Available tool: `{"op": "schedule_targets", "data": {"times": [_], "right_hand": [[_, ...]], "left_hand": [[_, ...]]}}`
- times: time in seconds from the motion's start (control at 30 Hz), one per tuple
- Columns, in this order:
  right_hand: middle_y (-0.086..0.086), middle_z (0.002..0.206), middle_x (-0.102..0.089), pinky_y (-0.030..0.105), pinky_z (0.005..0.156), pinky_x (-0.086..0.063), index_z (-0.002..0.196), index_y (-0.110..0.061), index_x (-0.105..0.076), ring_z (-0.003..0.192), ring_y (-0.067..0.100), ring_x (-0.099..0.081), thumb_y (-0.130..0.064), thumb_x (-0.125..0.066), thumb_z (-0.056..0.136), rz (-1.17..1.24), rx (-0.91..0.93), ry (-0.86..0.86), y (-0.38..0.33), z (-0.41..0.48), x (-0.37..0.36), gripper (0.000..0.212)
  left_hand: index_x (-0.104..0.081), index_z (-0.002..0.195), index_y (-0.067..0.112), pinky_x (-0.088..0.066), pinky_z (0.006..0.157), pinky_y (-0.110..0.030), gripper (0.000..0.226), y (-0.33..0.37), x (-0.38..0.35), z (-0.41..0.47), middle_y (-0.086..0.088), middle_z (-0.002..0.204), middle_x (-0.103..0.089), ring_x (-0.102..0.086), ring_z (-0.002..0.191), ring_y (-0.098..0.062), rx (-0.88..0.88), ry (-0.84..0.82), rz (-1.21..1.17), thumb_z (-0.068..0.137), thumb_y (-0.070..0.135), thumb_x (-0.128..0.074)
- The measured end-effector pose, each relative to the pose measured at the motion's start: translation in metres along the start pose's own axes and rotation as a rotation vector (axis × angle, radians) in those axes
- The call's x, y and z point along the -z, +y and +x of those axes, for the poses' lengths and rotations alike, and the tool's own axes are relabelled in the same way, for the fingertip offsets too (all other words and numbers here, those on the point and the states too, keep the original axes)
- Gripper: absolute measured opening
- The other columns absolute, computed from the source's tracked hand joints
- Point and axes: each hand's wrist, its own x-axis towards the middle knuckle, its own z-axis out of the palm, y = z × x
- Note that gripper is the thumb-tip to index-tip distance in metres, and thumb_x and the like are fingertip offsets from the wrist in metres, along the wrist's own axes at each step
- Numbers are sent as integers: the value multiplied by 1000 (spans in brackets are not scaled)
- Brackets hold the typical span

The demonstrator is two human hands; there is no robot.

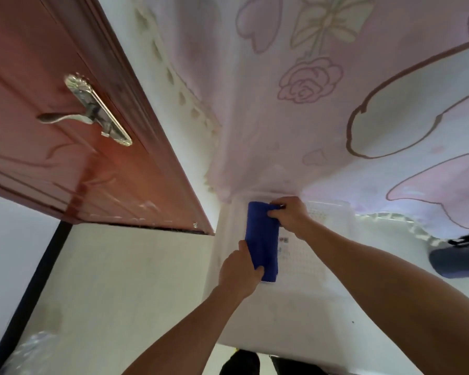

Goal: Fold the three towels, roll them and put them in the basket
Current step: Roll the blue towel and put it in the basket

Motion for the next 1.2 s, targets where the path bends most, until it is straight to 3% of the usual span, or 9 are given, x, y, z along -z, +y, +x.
{"op": "schedule_targets", "data": {"times": [0.1,0.23,0.4,0.6,0.8,0.93,1.03,1.1,1.2], "right_hand": [[7,87,-73,40,78,-57,89,-17,-75,82,25,-66,-8,-70,75,-113,30,-35,4,12,-20,17],[7,98,-71,31,70,-51,104,-17,-70,86,26,-65,-16,-61,83,-304,22,33,14,21,-38,22],[7,108,-68,28,71,-42,109,-18,-64,95,30,-63,-21,-56,89,-386,30,98,24,22,-48,22],[-1,92,-64,35,70,-52,102,-19,-60,81,25,-65,-42,-55,91,-447,43,121,26,8,-18,26],[12,77,-71,32,55,-59,95,-4,-60,61,22,-70,-7,-52,88,-143,-426,-358,51,-34,-29,11],[15,82,-74,36,65,-62,99,-4,-58,71,24,-73,0,-54,86,-67,-467,-395,51,-43,-51,14],[10,83,-75,31,69,-60,102,-4,-61,76,19,-73,-11,-63,85,-251,-418,-510,48,-43,-48,19],[12,82,-74,33,71,-60,92,-4,-68,78,23,-73,-14,-64,82,-367,-318,-454,41,-38,-38,15],[6,77,-71,38,67,-60,80,-13,-68,69,23,-67,-16,-56,84,-398,-70,-60,26,-25,-21,13]], "left_hand": [[-35,135,17,-49,88,-31,49,-2,-4,-4,-4,120,-55,-57,103,-21,-46,36,170,92,31,-54],[-51,121,16,-46,91,-33,29,-5,-8,-10,-6,127,-50,-50,105,-21,-212,44,324,97,30,-42],[-59,104,13,-40,89,-38,40,-8,-14,-13,-10,117,-51,-46,103,-25,-287,-95,496,99,40,-29],[-53,118,18,-44,94,-34,37,-13,-15,-10,-5,125,-50,-50,103,-20,-265,-30,429,100,41,-31],[-52,123,17,-46,93,-29,29,-20,-12,-3,-3,127,-49,-51,102,-17,-254,-51,279,99,23,-38],[-54,122,15,-46,93,-30,27,-27,-6,1,-3,124,-49,-49,102,-17,-269,-68,275,97,16,-44],[-56,121,17,-46,94,-28,26,-38,-5,-2,-1,123,-49,-48,104,-15,-300,-68,361,98,19,-42],[-58,117,18,-44,93,-28,28,-41,-7,-6,-1,121,-50,-47,103,-15,-328,-44,410,100,27,-36],[-56,115,21,-40,91,-31,37,-39,-11,-12,-3,120,-51,-46,102,-18,-357,-27,475,101,38,-26]]}}
